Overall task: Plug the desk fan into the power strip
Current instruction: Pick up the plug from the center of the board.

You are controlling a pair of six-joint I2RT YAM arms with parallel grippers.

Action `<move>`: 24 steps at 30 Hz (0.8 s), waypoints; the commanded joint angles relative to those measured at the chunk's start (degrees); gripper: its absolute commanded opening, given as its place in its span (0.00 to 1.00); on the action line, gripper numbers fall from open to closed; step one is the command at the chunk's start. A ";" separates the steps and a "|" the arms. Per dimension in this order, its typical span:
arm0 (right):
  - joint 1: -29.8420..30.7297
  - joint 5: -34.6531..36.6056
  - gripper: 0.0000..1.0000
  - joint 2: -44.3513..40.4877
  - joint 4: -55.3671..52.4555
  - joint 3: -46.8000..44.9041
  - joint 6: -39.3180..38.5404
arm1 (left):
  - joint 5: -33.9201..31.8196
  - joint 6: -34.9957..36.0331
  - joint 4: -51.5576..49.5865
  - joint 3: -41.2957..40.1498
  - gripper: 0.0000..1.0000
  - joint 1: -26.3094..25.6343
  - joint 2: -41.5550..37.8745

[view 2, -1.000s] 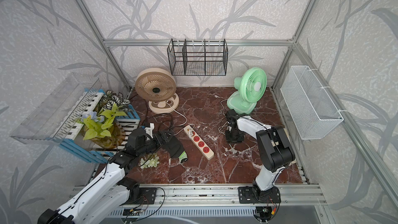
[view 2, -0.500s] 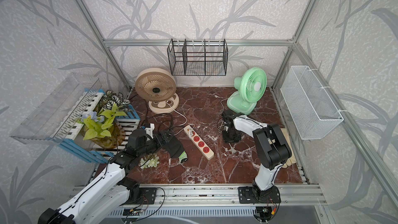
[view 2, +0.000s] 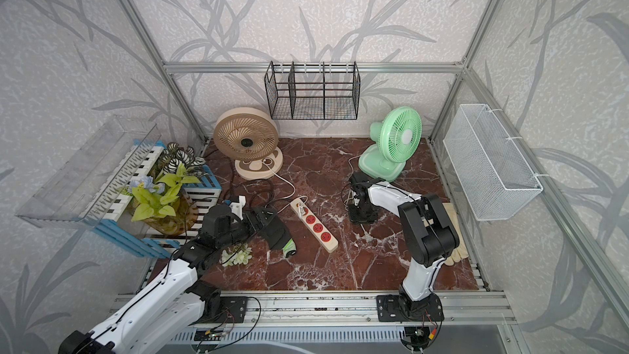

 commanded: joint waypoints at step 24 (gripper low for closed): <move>0.20 -13.74 0.00 -27.86 12.09 -6.71 24.82 | -9.89 2.11 1.40 9.37 1.00 -14.96 5.34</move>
